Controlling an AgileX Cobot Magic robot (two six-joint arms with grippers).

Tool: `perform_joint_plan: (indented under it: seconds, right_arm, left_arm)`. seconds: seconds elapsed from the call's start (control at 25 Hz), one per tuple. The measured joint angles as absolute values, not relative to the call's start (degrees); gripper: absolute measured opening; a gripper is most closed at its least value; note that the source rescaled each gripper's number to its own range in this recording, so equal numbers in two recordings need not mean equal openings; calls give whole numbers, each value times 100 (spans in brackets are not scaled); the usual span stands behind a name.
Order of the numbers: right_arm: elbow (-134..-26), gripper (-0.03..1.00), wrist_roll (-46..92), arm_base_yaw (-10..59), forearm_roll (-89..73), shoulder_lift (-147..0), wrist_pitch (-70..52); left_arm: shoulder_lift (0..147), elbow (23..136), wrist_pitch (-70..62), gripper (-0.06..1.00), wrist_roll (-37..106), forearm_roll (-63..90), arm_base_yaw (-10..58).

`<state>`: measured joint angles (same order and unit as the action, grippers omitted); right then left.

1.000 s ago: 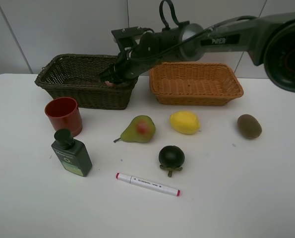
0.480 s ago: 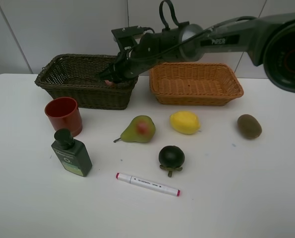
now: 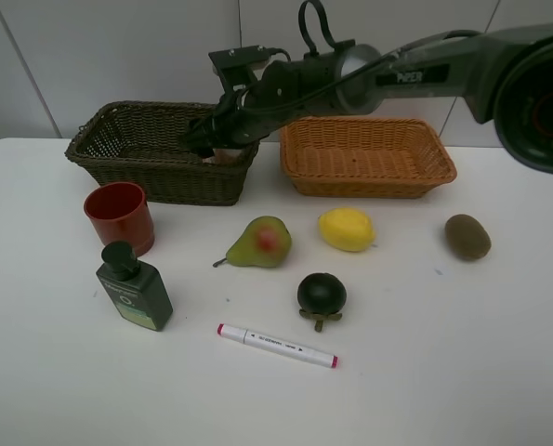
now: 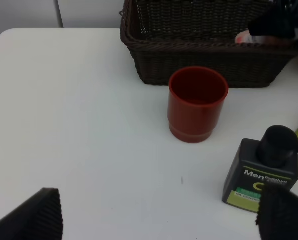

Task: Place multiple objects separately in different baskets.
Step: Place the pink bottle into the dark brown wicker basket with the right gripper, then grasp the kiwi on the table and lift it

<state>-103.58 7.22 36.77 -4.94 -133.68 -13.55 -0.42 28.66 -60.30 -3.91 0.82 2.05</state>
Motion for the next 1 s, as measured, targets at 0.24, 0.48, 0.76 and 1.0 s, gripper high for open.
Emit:
perform_joint_plan:
  seconds: [0.24,0.48,0.76,1.0]
  right_arm:
    - [-10358,99,722,3677,-494,-13368,-1306]
    - [-10358,100,722,3677,-494,-13368,-1318]
    - [-10358,100,722,3677,-377,-13150,-1773]
    - [-10358,100,722,3677,-179,-12585,-2246]
  left_arm:
    - [-42,2866,-6030,100,-391,82,205]
    - [-42,2866,-6030,100,-391,82,205]
    - [-42,2866,-6030,100,-391,82,205]
    - [-42,2866,-6030,100,-391,82,205]
